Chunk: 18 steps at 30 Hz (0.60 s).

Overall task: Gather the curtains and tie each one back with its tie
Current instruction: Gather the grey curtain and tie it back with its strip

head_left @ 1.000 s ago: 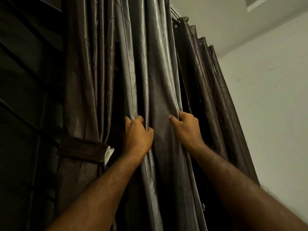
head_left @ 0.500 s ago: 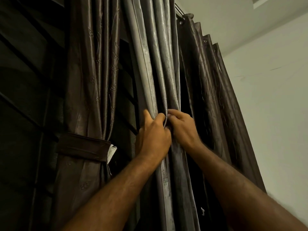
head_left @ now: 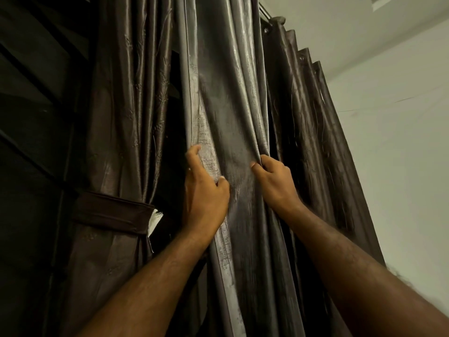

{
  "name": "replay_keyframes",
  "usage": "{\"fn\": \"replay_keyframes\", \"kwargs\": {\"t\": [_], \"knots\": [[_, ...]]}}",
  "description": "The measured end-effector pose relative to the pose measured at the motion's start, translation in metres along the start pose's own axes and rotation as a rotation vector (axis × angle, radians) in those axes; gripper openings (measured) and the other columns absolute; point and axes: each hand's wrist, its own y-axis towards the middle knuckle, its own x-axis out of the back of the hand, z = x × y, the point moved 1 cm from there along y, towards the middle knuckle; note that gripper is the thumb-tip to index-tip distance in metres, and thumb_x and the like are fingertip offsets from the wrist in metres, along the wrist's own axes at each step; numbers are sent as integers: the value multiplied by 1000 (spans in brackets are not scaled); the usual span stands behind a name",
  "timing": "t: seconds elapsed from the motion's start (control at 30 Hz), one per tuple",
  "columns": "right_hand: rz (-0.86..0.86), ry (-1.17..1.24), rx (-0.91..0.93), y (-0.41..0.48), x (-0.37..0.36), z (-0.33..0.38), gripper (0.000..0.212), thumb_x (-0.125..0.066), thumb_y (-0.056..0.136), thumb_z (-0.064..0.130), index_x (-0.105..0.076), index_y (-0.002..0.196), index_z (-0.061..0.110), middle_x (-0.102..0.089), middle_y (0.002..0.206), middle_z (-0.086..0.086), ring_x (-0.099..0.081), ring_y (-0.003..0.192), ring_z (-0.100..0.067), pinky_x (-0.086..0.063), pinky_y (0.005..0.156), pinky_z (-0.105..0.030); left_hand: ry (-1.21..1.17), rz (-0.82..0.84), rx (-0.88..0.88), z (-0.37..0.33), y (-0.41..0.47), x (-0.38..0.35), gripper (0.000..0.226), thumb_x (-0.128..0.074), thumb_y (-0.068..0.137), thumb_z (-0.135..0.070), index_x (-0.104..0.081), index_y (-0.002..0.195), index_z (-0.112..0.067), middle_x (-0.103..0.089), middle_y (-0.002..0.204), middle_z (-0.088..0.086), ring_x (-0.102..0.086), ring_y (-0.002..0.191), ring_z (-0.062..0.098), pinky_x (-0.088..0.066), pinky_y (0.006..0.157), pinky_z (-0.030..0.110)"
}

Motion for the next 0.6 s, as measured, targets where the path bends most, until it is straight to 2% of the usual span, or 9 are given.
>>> {"fn": "replay_keyframes", "kwargs": {"t": [0.07,0.17,0.23,0.27,0.3,0.4,0.5,0.53,0.6], "knots": [[-20,-3,17,0,-3,-1,44,-55,103,22,-41,61,19,-39,57,8,-39,45,0,-33,44,-15,-4,-42,-14,1,2,3,81,-64,87,-6,-16,143,-38,-44,144,5,-46,77,-22,-39,46,1],[-59,-9,30,-1,-6,-1,45,-56,103,25,-41,60,22,-38,55,10,-41,44,2,-34,43,-13,71,-36,-69,2,2,11,101,-60,86,3,3,149,-45,-40,150,11,-62,81,1,-42,46,8],[-62,-25,27,-2,-10,2,45,-56,103,25,-40,61,21,-38,54,10,-42,44,1,-33,42,-14,202,22,-101,3,-1,11,111,-61,84,0,16,147,-47,-57,131,15,-61,64,8,-41,41,16],[-61,-18,32,-4,-12,5,45,-57,102,24,-39,61,22,-39,52,9,-42,45,1,-32,42,-14,277,65,-114,2,-4,11,111,-62,82,-4,17,148,-45,-61,119,14,-61,65,13,-43,44,21],[-55,3,37,-7,-15,9,45,-57,102,23,-38,61,22,-42,51,9,-42,46,1,-31,43,-15,346,112,-128,0,-8,7,108,-64,81,-8,12,150,-41,-61,116,12,-62,76,17,-48,52,24],[-3,158,36,-16,-24,23,42,-55,102,36,-49,66,15,-52,57,13,-44,53,1,-35,50,-14,345,330,-149,-4,-18,-8,90,-64,78,-16,-13,150,-32,-40,146,4,-50,126,24,-52,95,39],[77,228,23,-24,-23,31,48,-62,95,52,-48,70,14,-52,58,17,-47,53,2,-40,53,-12,107,538,-99,1,-23,-8,86,-63,79,-20,-17,150,-36,-20,158,-7,-30,143,21,-42,108,44],[100,209,38,-27,-21,34,40,-66,94,45,-49,71,18,-56,59,22,-52,53,3,-41,54,-10,27,598,-71,5,-24,-5,88,-65,80,-22,-15,151,-38,-15,160,-10,-24,145,17,-39,111,42],[142,133,31,-29,-14,33,7,-67,93,20,-61,91,19,-69,81,18,-65,69,1,-50,63,-14,-77,704,-17,16,-27,5,98,-74,79,-30,-10,153,-40,-1,162,-17,-14,146,6,-30,114,31]]}}
